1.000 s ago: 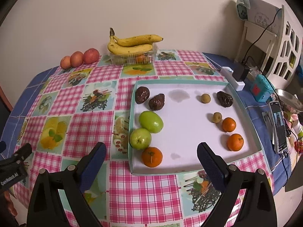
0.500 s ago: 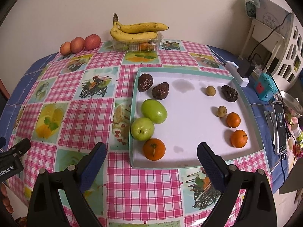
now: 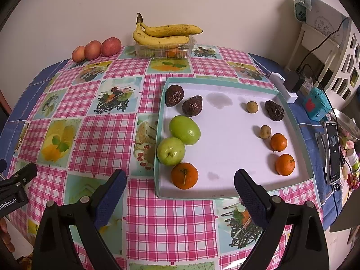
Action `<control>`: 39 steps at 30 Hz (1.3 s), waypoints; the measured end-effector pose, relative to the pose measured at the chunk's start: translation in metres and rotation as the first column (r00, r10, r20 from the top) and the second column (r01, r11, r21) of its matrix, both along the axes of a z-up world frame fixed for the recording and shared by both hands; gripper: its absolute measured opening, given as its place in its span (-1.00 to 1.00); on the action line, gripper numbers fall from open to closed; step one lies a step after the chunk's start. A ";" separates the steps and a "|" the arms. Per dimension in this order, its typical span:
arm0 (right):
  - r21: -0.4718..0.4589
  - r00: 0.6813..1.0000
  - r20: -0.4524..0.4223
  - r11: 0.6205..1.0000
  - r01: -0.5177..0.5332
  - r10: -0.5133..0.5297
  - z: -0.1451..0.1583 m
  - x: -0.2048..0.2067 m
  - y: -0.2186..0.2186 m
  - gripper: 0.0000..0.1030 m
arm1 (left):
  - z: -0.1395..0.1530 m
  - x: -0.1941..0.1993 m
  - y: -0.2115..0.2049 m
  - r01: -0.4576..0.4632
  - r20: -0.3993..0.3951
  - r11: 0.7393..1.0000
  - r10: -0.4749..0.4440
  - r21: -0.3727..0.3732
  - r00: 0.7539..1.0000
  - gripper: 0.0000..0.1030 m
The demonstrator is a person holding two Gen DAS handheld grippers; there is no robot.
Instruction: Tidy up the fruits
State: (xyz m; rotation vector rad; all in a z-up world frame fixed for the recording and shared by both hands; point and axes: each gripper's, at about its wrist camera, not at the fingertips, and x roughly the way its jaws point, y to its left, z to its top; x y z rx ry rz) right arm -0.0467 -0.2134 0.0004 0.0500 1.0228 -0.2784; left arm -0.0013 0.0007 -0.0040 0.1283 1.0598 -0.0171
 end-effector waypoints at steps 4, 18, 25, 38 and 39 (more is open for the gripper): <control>0.000 1.000 0.000 1.000 0.001 -0.001 0.000 0.000 0.000 0.88 | -0.001 0.000 0.000 0.000 -0.002 1.000 0.000 0.000 1.000 1.00; 0.000 1.000 -0.004 1.000 0.001 -0.001 0.000 -0.001 -0.001 0.88 | -0.002 0.000 -0.001 -0.001 -0.004 1.000 0.001 -0.001 1.000 1.00; 0.001 1.000 -0.006 1.000 0.004 -0.004 0.000 -0.001 -0.001 0.88 | -0.003 -0.001 -0.002 0.008 -0.006 1.000 -0.008 0.000 1.000 1.00; 0.013 1.000 -0.009 1.000 0.018 -0.018 -0.003 -0.001 -0.008 0.88 | -0.003 -0.001 -0.006 0.043 -0.012 0.999 -0.043 0.013 0.999 1.00; 0.013 1.000 -0.010 1.000 0.020 -0.020 -0.003 -0.001 -0.008 0.88 | -0.003 -0.001 -0.007 0.046 -0.012 0.999 -0.046 0.014 0.999 1.00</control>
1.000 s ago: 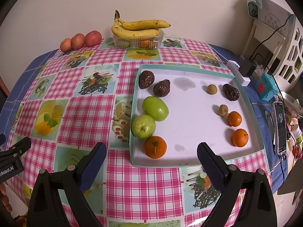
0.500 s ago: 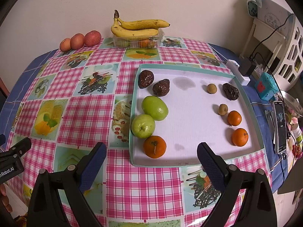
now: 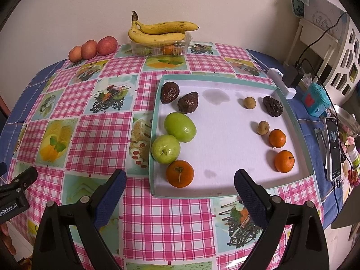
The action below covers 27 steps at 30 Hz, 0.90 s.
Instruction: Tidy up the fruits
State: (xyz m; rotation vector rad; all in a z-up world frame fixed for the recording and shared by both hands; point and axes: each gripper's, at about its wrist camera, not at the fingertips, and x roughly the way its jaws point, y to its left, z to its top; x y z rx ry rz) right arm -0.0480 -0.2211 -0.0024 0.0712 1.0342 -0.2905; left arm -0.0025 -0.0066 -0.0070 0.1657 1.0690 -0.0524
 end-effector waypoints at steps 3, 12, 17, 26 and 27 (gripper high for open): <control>0.003 1.000 -0.001 1.000 0.005 -0.005 0.000 0.000 -0.003 0.88 | 0.000 -0.001 -0.003 0.007 -0.001 1.000 -0.007 0.004 1.000 1.00; 0.015 1.000 -0.002 1.000 0.024 -0.024 -0.001 -0.001 -0.010 0.88 | 0.000 -0.002 -0.008 0.023 -0.004 1.000 -0.023 0.013 1.000 1.00; 0.020 1.000 -0.001 0.999 0.030 -0.030 -0.001 -0.002 -0.012 0.88 | 0.000 -0.003 -0.010 0.032 -0.004 0.999 -0.032 0.015 0.999 1.00; 0.021 0.999 0.000 0.999 0.032 -0.032 -0.001 -0.002 -0.012 0.88 | 0.000 -0.002 -0.009 0.029 -0.004 0.999 -0.029 0.014 1.000 1.00; 0.021 0.999 0.000 0.999 0.033 -0.033 -0.001 -0.002 -0.012 0.88 | 0.000 -0.002 -0.008 0.027 -0.002 1.000 -0.027 0.014 1.000 1.00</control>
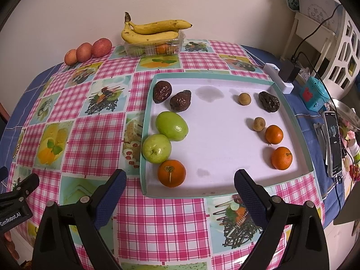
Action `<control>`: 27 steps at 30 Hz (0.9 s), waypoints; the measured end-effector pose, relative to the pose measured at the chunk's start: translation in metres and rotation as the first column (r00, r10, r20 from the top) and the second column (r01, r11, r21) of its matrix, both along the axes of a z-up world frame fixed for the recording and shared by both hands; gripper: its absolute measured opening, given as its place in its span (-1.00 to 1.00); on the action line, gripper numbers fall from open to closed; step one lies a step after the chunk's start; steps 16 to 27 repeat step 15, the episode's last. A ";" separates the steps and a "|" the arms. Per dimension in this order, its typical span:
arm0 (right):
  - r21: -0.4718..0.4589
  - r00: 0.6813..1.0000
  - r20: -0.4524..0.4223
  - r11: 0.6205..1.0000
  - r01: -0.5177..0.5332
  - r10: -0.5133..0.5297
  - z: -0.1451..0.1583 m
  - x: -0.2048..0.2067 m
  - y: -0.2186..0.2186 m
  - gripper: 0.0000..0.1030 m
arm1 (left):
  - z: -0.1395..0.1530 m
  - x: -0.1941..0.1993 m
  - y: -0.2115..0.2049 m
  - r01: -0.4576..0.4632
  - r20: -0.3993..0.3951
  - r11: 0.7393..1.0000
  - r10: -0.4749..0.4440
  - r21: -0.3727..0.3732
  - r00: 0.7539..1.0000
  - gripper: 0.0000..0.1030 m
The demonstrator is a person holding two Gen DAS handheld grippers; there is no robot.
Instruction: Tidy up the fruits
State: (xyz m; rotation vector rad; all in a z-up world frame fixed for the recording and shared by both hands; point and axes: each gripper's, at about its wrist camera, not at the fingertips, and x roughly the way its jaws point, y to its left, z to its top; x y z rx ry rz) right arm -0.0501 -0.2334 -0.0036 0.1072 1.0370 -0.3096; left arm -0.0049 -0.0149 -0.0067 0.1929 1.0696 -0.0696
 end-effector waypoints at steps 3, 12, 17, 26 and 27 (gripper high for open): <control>-0.003 1.000 -0.001 1.000 -0.002 0.002 0.001 0.000 0.002 0.88 | 0.003 -0.002 0.000 -0.005 0.015 1.000 0.005 -0.002 1.000 1.00; -0.004 1.000 -0.002 1.000 -0.002 0.002 0.001 0.001 0.003 0.88 | 0.004 -0.003 0.001 -0.007 0.021 1.000 0.007 -0.005 1.000 1.00; -0.004 1.000 -0.002 1.000 -0.002 0.002 0.000 0.001 0.004 0.88 | 0.004 -0.002 0.002 -0.008 0.018 1.000 0.008 -0.007 1.000 1.00; -0.004 1.000 -0.002 1.000 -0.002 0.002 0.000 0.001 0.004 0.88 | 0.004 -0.002 0.002 -0.008 0.018 1.000 0.008 -0.007 1.000 1.00; -0.004 1.000 -0.002 1.000 -0.002 0.002 0.000 0.001 0.004 0.88 | 0.004 -0.002 0.002 -0.008 0.018 1.000 0.008 -0.007 1.000 1.00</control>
